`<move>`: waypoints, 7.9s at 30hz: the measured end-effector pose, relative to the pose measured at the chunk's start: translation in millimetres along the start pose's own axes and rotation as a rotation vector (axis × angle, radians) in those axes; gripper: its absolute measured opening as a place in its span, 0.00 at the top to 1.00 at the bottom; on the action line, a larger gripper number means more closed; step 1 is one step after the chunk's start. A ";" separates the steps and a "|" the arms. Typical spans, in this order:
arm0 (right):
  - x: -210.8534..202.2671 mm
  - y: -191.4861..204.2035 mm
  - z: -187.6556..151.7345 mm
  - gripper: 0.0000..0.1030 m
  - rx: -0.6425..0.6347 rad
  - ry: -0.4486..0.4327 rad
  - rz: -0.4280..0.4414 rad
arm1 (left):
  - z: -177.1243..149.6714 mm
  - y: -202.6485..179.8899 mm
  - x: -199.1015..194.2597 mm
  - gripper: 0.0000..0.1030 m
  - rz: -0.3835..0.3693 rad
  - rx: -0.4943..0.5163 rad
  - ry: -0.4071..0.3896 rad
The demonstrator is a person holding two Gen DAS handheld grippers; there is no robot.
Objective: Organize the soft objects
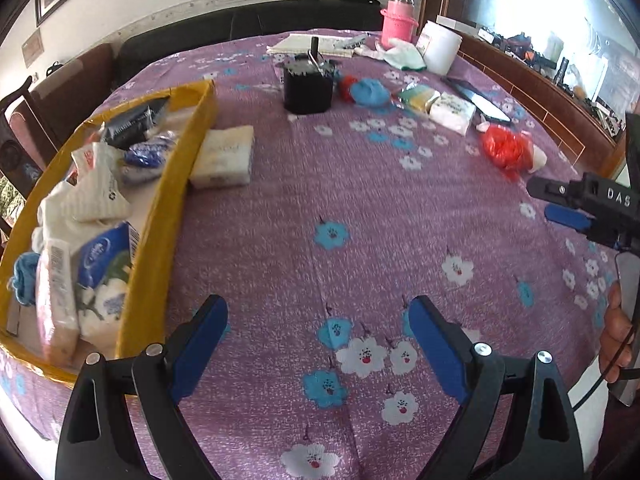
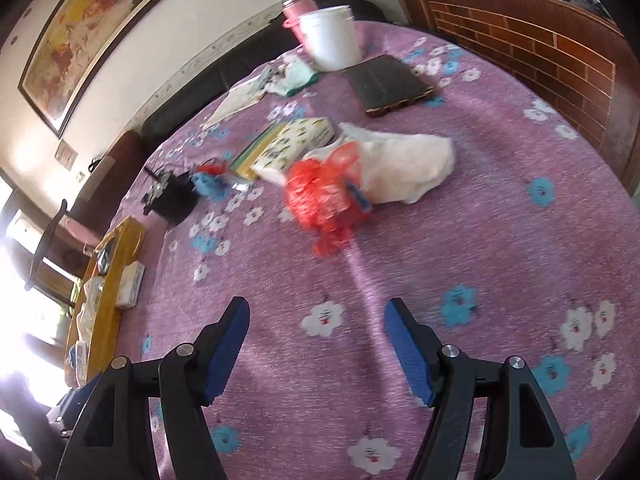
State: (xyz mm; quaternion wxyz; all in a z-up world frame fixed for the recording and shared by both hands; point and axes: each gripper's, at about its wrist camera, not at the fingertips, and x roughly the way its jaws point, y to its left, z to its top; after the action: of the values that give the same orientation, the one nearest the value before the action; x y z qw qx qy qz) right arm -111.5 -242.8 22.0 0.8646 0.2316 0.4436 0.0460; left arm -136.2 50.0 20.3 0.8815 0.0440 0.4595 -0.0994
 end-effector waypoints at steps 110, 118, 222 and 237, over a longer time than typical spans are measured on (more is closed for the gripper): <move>59.0 35.7 62.2 0.41 -0.335 0.089 -0.135 | 101.8 -0.9 76.6 0.54 -0.074 0.078 0.046; 62.4 32.5 63.2 0.42 -0.302 0.089 -0.111 | 99.0 -6.1 84.2 0.10 -0.038 0.098 0.053; 15.4 30.9 53.2 0.26 -0.163 -0.022 -0.114 | 37.7 -13.9 9.3 0.13 -0.119 0.050 0.020; 70.1 87.3 117.5 0.40 -0.282 -0.009 -0.128 | 49.5 -9.7 45.2 0.02 -0.224 -0.028 -0.004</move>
State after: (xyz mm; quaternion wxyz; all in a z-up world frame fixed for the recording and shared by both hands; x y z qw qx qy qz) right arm 34.3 -187.6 67.0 0.8917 0.0796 0.4426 0.0515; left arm -73.3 26.1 11.8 0.8663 -0.0204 0.4612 -0.1911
